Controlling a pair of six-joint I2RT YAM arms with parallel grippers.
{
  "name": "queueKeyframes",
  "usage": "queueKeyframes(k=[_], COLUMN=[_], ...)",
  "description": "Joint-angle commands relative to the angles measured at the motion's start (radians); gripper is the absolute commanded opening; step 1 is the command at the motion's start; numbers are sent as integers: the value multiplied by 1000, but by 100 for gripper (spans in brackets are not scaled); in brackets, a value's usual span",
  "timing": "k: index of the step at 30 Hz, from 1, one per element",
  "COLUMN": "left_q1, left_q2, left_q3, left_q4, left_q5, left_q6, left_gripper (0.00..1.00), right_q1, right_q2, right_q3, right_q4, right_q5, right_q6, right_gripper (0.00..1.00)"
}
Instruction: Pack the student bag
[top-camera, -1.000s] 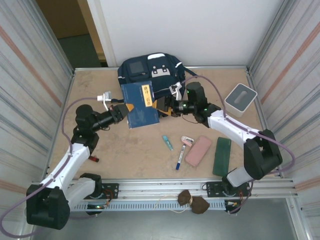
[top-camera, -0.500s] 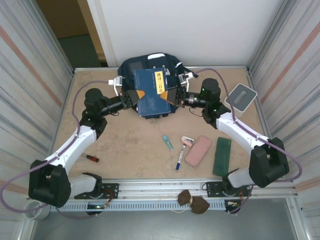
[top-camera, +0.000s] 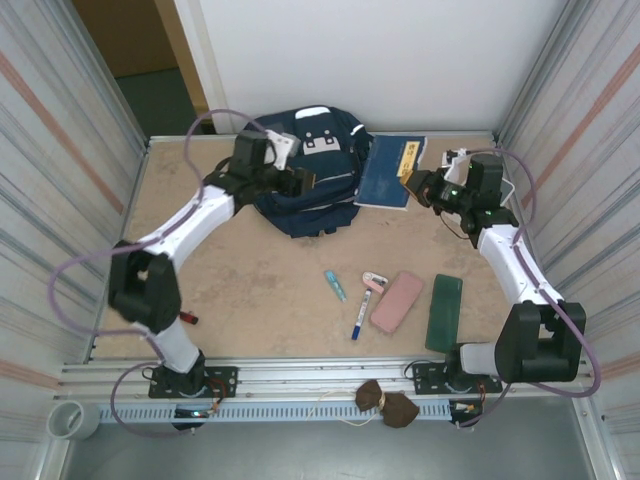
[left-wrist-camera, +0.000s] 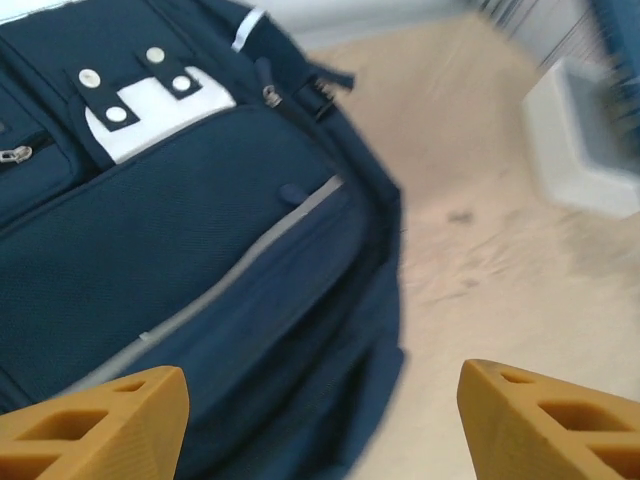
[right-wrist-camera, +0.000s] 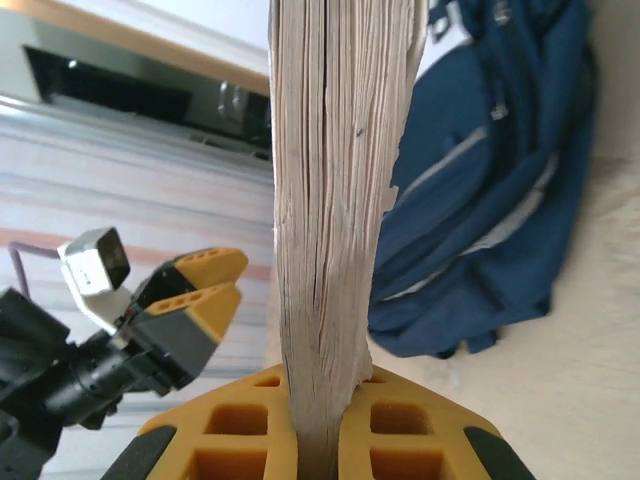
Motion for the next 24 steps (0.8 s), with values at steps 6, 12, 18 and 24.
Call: queueKeyframes(k=[6,12,18,24], left_q1=[-9,-21,-38,-49], left_q2=[372,548,681,690], left_q3=[407,572,655,652], left_q4=[-304,-403,-453,-421], left_q5=[-104,-93,-157,-124], left_q6=[491,631,694,666], left_gripper=[74,82,82,47], right_q1=[-20,-25,-25,-25], right_q2=[0,31,19,27], right_q3=[4,5,-15,-23], right_q4=[-141,-145,-152,-181], right_q5=[-7,-13,-2,20], right_q6=[-147,-153,-153,-169], right_gripper=[0,0,0,0])
